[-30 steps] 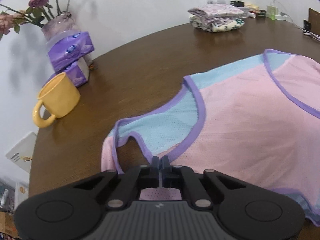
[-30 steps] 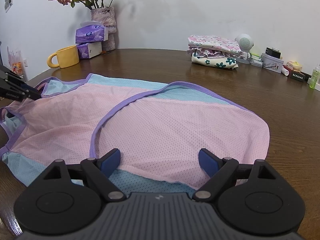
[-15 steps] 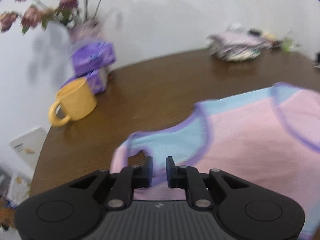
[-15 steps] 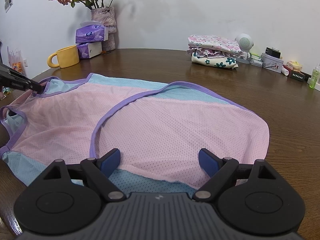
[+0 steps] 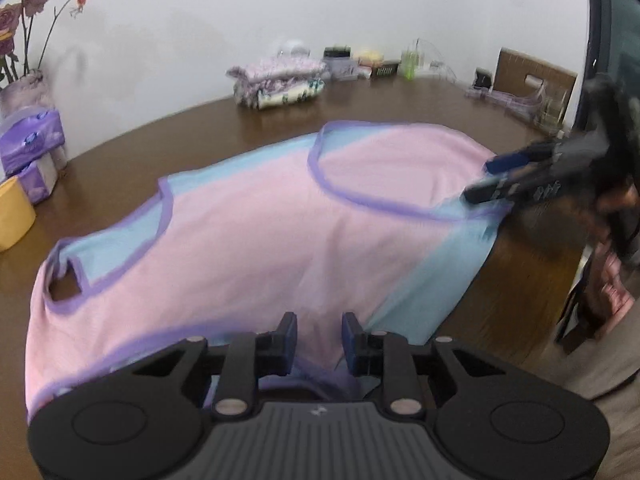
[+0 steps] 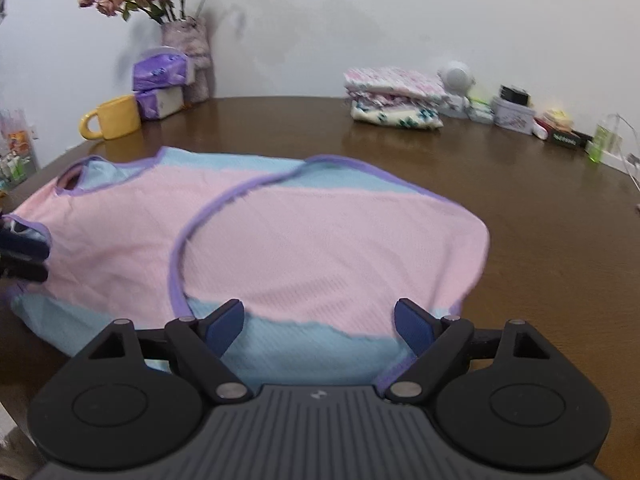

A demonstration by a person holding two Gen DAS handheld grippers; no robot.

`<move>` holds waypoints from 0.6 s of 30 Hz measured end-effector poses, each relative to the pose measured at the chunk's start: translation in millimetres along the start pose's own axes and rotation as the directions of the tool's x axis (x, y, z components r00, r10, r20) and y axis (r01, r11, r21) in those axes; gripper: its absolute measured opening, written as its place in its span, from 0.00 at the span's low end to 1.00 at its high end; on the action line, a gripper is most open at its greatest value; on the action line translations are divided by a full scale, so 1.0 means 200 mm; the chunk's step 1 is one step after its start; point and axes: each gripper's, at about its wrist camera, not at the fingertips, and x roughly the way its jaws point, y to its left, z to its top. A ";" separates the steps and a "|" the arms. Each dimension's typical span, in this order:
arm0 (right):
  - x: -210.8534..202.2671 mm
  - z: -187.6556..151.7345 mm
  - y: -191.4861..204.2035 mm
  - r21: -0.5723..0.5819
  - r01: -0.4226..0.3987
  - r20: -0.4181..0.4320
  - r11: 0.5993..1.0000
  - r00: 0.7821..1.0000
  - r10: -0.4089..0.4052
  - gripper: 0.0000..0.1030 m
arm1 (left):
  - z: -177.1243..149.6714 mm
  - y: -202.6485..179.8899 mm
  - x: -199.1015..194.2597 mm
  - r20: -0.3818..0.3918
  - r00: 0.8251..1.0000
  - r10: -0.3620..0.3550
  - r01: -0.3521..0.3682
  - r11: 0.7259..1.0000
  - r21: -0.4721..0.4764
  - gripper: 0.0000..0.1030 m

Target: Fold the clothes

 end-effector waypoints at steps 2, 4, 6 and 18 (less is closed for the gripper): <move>-0.01 -0.02 -0.02 0.009 0.012 -0.007 1.000 1.000 -0.012 0.81 | 0.00 0.01 -0.01 0.004 1.000 0.004 -0.004 0.999 -0.035 0.26; -0.04 -0.04 -0.04 0.020 0.019 -0.001 1.000 1.000 -0.019 0.81 | 0.00 0.03 -0.02 0.007 1.000 0.008 -0.008 0.998 -0.070 0.28; -0.09 -0.04 -0.07 0.041 0.021 0.031 0.999 0.999 -0.023 0.81 | 0.01 0.03 -0.02 0.016 1.000 0.013 -0.012 0.996 -0.090 0.29; -0.18 -0.11 -0.38 0.304 0.001 0.031 0.953 0.999 -0.011 0.65 | 0.17 0.25 0.07 0.052 0.987 0.152 -0.118 0.906 -0.406 0.67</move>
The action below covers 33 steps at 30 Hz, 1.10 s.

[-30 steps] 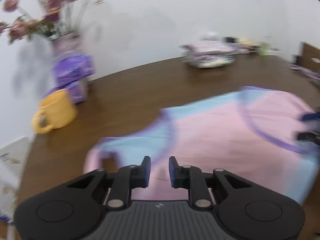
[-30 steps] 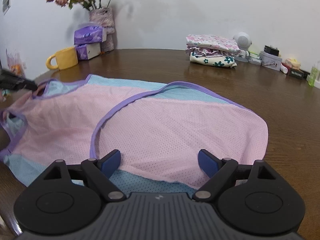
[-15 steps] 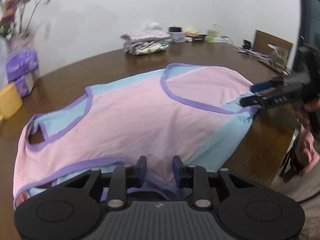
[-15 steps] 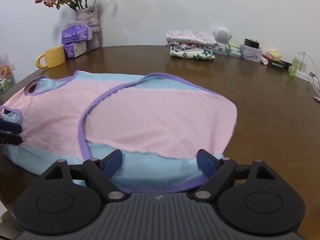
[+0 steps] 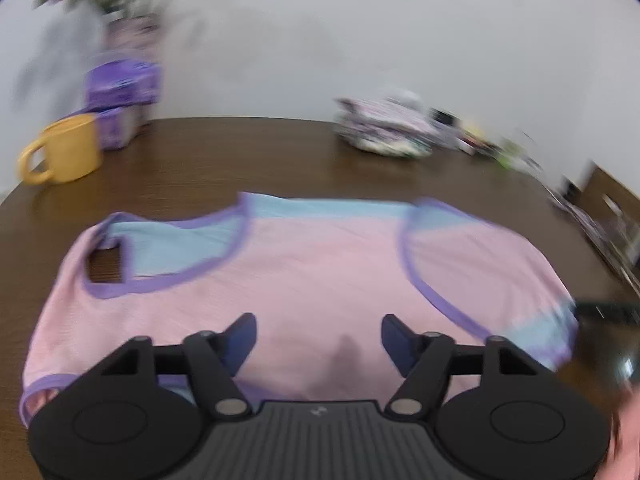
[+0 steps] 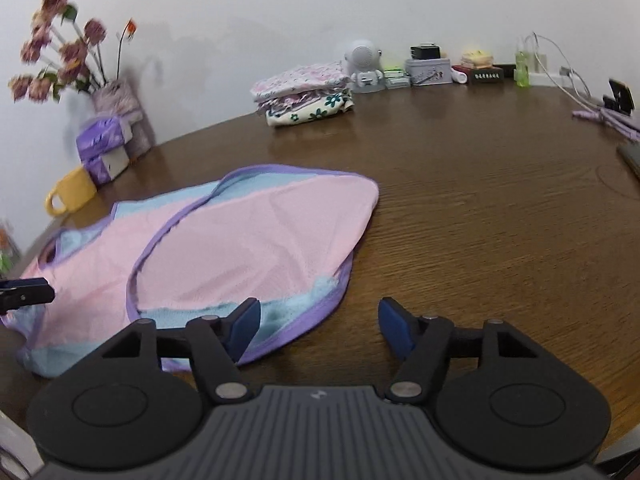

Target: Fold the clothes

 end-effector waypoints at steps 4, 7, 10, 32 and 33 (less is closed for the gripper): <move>0.06 0.06 -0.07 0.054 -0.014 -0.006 0.998 1.000 0.014 0.60 | 0.05 0.05 0.05 -0.003 1.000 0.011 -0.011 0.998 -0.065 0.68; 0.12 0.12 -0.12 0.107 -0.033 -0.018 0.994 0.999 0.035 0.53 | 0.06 0.02 0.07 -0.011 0.999 -0.036 0.035 0.998 -0.053 0.68; 0.17 0.15 -0.13 0.126 -0.044 -0.034 0.991 0.998 0.048 0.26 | 0.05 -0.04 0.10 -0.027 0.999 -0.027 0.027 1.000 0.003 0.68; 0.26 0.24 0.00 -0.037 0.110 -0.026 0.993 0.993 -0.111 0.37 | 0.04 -0.01 0.17 -0.047 0.999 -0.013 0.011 0.999 -0.033 0.68; 0.27 0.24 -0.02 -0.012 0.097 -0.036 0.995 0.995 -0.097 0.36 | 0.04 0.01 0.17 -0.041 0.999 -0.006 0.004 0.999 -0.052 0.68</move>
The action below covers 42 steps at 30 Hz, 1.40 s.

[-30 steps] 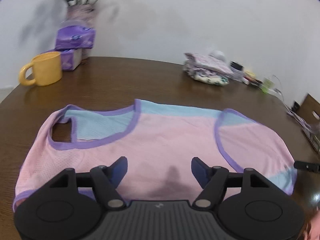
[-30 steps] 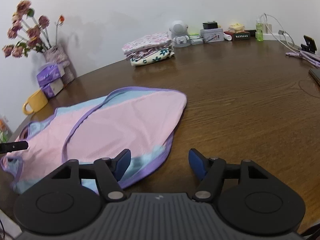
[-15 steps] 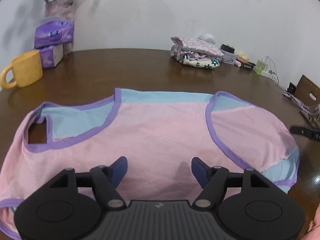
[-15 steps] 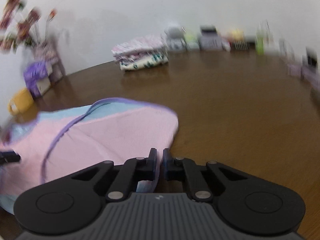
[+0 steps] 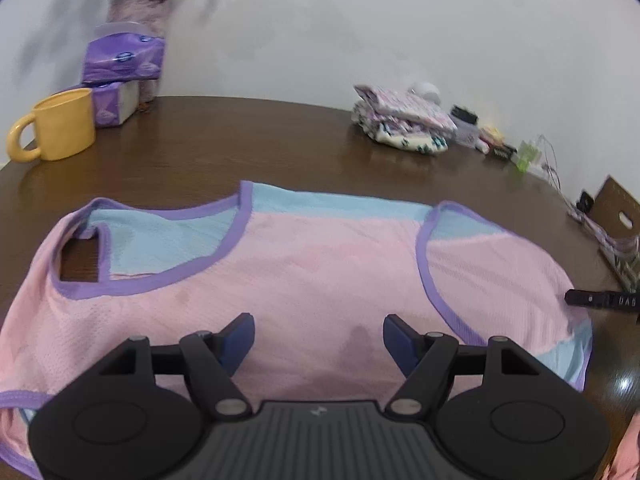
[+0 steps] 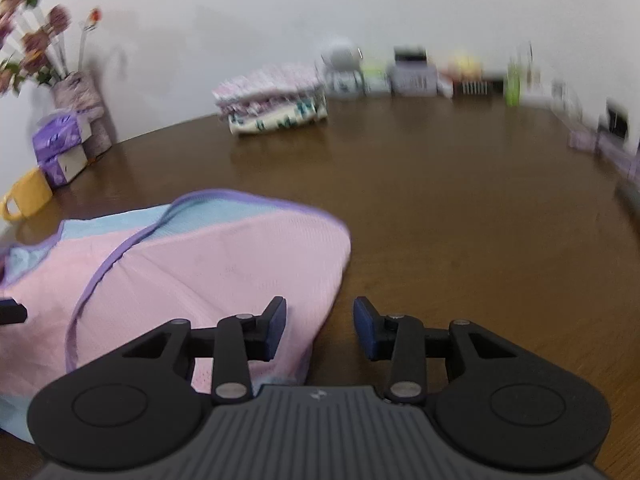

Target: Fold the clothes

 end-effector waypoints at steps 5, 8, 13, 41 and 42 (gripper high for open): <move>0.03 0.02 0.04 -0.013 -0.022 0.005 1.000 1.000 0.022 0.01 | 0.01 0.09 -0.01 -0.012 0.995 0.096 -0.096 0.994 -0.058 0.68; 0.02 0.04 0.16 -0.109 -0.012 0.028 0.994 0.999 0.015 0.01 | 0.01 0.08 -0.01 -0.022 0.992 0.126 -0.127 0.992 -0.030 0.68; 0.09 0.06 0.36 -0.212 -0.077 -0.008 0.974 0.997 0.077 0.01 | -0.02 0.06 0.00 0.007 0.993 0.118 -0.118 0.993 -0.009 0.80; 0.16 0.04 0.32 -0.063 -0.142 -0.073 0.988 0.988 0.137 0.21 | -0.07 0.02 0.03 0.054 0.993 0.103 -0.106 0.994 0.042 0.99; 0.16 0.04 0.33 -0.079 -0.136 -0.074 0.988 0.989 0.130 0.21 | -0.07 0.02 0.03 0.055 0.993 0.103 -0.105 0.994 0.042 0.99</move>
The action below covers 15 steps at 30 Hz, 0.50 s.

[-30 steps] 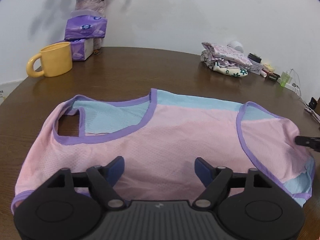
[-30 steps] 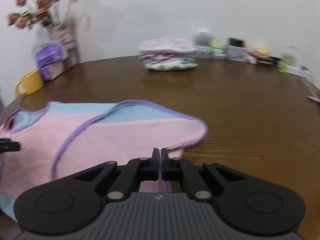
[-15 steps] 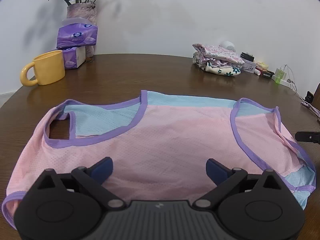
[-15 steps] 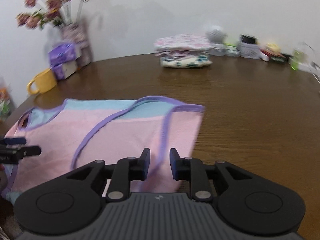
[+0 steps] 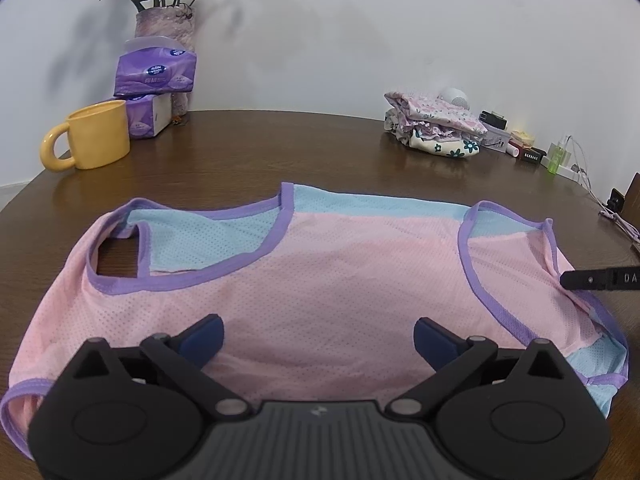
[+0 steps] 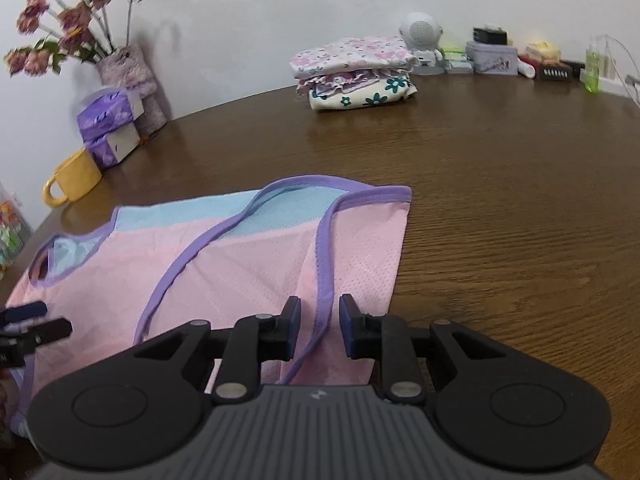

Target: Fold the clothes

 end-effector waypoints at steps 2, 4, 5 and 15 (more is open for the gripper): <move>0.00 -0.01 0.04 -0.040 0.014 -0.008 0.999 1.000 -0.014 0.15 | 0.00 0.00 0.00 0.002 1.000 -0.001 0.001 1.000 0.001 0.99; 0.00 -0.01 0.07 -0.080 0.028 -0.016 0.996 0.999 -0.030 0.06 | -0.01 0.00 0.00 0.004 1.000 -0.002 0.002 1.000 0.001 0.99; 0.01 0.00 0.08 -0.095 0.034 -0.020 0.995 0.999 -0.036 0.03 | -0.01 0.00 0.00 0.005 1.000 -0.003 0.003 1.000 0.001 0.99; -0.13 0.04 0.00 -0.103 0.130 0.037 0.986 0.991 -0.127 0.03 | -0.01 0.00 0.00 0.011 1.000 -0.005 0.005 1.000 0.006 0.99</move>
